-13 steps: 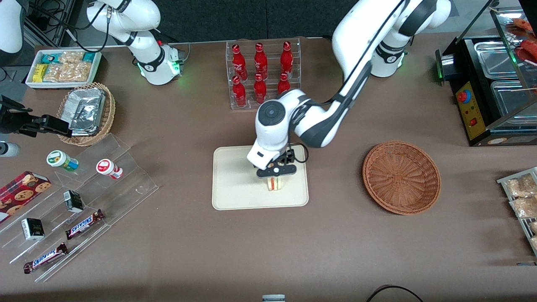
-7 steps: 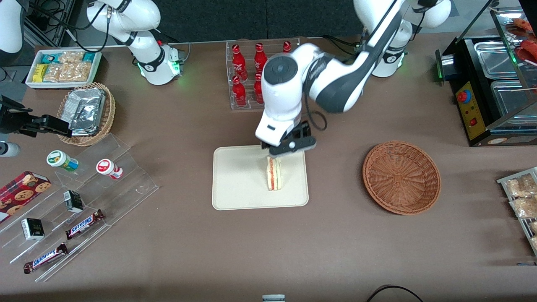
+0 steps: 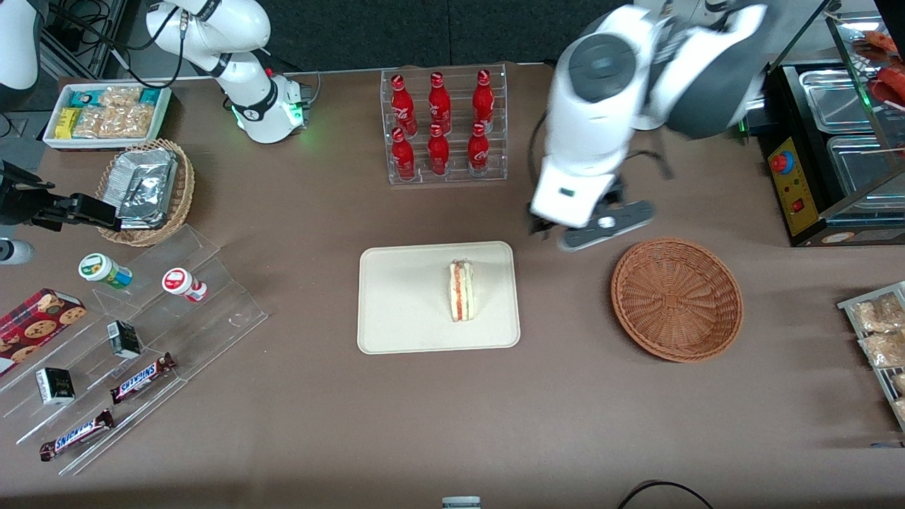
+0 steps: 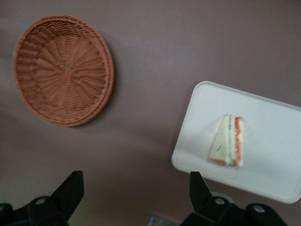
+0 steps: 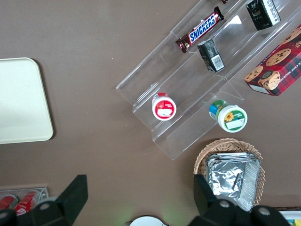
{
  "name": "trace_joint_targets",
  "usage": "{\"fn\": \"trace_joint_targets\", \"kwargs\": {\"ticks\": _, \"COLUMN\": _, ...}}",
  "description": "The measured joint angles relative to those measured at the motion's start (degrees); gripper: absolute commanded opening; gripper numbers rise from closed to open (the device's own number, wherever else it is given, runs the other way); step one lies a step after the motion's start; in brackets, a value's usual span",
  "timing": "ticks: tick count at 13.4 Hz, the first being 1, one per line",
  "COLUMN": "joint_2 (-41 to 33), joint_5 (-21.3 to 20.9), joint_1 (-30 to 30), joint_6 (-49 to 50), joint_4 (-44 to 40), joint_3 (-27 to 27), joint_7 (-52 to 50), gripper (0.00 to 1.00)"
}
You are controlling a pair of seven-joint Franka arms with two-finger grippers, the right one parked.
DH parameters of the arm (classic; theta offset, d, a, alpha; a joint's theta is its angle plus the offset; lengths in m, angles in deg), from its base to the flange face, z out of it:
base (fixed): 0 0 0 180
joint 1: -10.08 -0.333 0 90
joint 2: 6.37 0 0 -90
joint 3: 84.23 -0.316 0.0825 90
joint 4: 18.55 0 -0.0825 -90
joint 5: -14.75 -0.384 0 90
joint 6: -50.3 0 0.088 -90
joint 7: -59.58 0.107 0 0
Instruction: Place sandwich from basket to tray
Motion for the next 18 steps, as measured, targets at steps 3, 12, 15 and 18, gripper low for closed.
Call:
{"fn": "trace_joint_targets", "kwargs": {"ticks": 3, "joint_2": -5.07, "joint_5": 2.44, "joint_1": -5.75, "joint_6": 3.11, "joint_4": 1.97, "joint_3": -0.13, "joint_7": 9.98, "gripper": 0.99}}
{"fn": "trace_joint_targets", "kwargs": {"ticks": 12, "joint_2": -11.9, "joint_5": 6.37, "joint_1": -26.51, "joint_6": 9.11, "joint_4": 6.06, "joint_3": -1.17, "joint_7": 43.1, "gripper": 0.99}}
{"fn": "trace_joint_targets", "kwargs": {"ticks": 15, "joint_2": -11.89, "joint_5": 6.39, "joint_1": -26.65, "joint_6": 9.2, "joint_4": 6.09, "joint_3": -2.36, "joint_7": 43.96, "gripper": 0.99}}
{"fn": "trace_joint_targets", "kwargs": {"ticks": 18, "joint_2": -11.82, "joint_5": 6.39, "joint_1": -24.32, "joint_6": 9.1, "joint_4": 5.99, "joint_3": -2.91, "joint_7": 43.95, "gripper": 0.99}}
